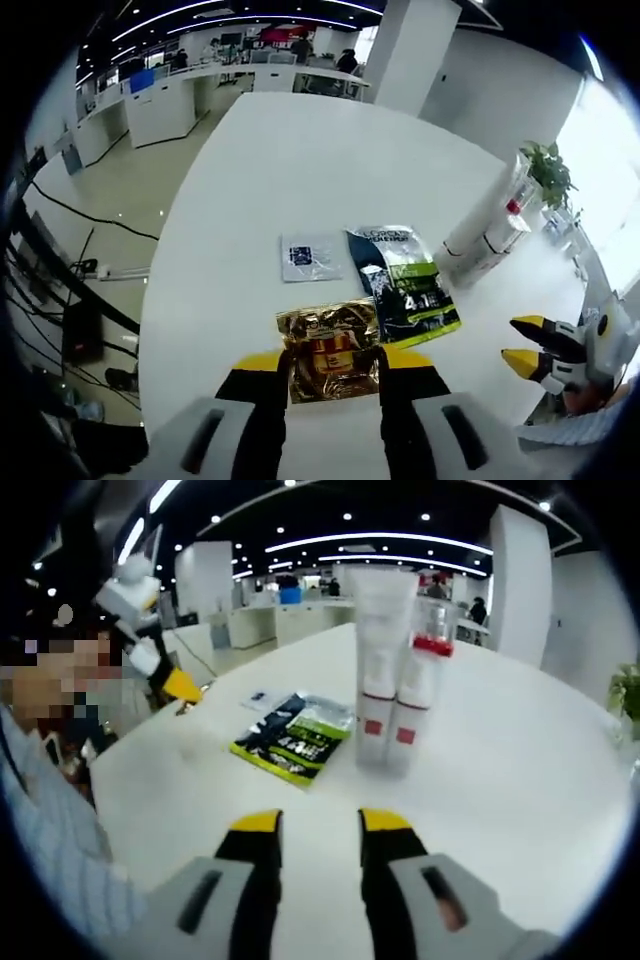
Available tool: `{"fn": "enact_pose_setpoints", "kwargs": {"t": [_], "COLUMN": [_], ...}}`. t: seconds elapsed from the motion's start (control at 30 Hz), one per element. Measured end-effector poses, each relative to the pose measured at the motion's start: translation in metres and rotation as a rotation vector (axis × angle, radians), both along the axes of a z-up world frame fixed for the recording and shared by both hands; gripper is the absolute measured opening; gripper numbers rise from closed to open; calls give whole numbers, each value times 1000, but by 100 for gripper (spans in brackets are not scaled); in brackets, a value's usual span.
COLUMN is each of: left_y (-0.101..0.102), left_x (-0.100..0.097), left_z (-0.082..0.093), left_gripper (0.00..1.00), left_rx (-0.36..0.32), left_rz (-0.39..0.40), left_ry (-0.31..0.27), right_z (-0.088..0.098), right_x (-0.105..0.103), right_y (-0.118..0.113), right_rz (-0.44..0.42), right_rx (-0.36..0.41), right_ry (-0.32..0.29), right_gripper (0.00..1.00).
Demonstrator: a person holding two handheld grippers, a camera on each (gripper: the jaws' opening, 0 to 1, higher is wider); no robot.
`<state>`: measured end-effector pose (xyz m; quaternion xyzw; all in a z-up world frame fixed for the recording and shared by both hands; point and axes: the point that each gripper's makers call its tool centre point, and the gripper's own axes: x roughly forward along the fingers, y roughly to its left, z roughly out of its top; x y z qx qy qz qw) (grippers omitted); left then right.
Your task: Arrange the skincare products in the storage area until every visible bottle or jar stands upright without overlapping.
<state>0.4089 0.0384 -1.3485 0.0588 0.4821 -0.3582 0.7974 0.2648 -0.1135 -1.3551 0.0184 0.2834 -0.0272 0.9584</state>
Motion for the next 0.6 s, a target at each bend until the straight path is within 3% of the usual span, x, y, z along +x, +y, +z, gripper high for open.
{"fn": "enact_pose_setpoints", "kwargs": {"t": [0.37,0.47,0.6], "left_y": [-9,-8,-11], "left_x": [10,14,12], "left_z": [-17,-25,-30], "left_gripper": [36,36,36], "left_rx": [87,148,163], "left_rz": [4,8,11], "left_ry": [43,44,76], "right_z": [3,2,2], "right_x": [-7,-8,-11], "right_y": [-5,-5,-7], "right_rz": [-17,-20,-32], "right_rx": [-20,-19,-24], "right_ry": [3,5,10], "right_gripper": [28,28,28]}}
